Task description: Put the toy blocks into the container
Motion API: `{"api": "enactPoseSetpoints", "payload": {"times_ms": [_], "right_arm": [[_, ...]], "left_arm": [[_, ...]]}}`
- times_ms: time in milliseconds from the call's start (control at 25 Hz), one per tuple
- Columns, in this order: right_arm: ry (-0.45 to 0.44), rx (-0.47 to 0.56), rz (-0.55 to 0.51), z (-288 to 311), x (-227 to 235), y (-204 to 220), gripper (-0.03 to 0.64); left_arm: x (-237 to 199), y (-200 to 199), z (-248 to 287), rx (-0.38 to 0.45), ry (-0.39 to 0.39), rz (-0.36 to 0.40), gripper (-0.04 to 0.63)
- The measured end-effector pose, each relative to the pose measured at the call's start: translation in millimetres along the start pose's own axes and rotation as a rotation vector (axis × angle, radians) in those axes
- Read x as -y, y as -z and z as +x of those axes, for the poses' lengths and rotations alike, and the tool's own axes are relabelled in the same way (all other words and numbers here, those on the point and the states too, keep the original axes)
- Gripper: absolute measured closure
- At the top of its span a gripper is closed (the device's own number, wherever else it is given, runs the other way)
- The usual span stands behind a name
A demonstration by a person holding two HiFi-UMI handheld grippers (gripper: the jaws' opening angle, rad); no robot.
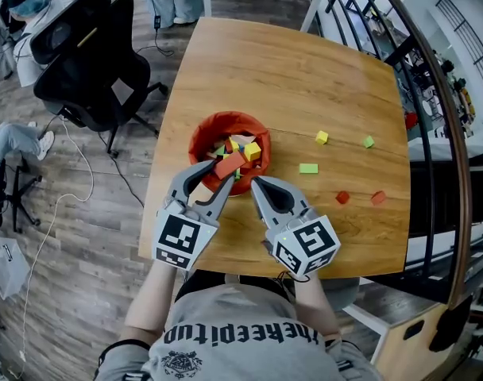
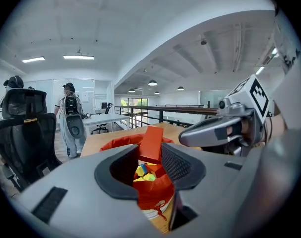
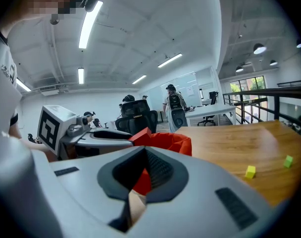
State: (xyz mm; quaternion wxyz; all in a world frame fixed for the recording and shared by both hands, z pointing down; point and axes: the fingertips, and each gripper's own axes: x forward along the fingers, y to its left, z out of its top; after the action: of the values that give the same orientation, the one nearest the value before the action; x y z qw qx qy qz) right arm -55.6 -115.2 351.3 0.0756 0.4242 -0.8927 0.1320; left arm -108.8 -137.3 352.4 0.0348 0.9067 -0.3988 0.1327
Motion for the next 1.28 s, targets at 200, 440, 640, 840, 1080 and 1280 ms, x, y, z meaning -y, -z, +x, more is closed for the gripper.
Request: {"api": "enactPoseSetpoints", "payload": {"times_ms": [200, 440, 640, 840, 1080, 1280], "right_arm": [[0.003, -0.007, 0.001, 1.5, 1.3, 2.1, 0.606], [0.001, -0.014, 0.001, 1.3, 0.1, 4.8, 0.606], [0.001, -0.016, -0.001, 1.4, 1.5, 3.9, 0.606], [-0.003, -0.014, -0.003, 0.9, 1.8, 3.0, 0.606], [-0.007, -0.009, -0.007, 0.0, 3.5, 0.8, 0.606], [-0.018, -0.007, -0.015, 1.1, 0.0, -1.3, 0.606]], "left_arm": [[-3.0, 3.3, 1.6, 0.001, 0.0, -0.005, 0.437], [-4.0, 8.2, 1.2, -0.003, -0.015, 0.003, 0.434], [-4.2, 3.7, 1.2, 0.02, -0.019, 0.017, 0.428], [-3.1, 3.3, 1.8, 0.021, -0.016, 0.009, 0.428], [-3.0, -0.1, 1.3, 0.033, -0.025, 0.001, 0.453], [-2.2, -4.1, -2.8, 0.047, -0.037, 0.011, 0.52]]}}
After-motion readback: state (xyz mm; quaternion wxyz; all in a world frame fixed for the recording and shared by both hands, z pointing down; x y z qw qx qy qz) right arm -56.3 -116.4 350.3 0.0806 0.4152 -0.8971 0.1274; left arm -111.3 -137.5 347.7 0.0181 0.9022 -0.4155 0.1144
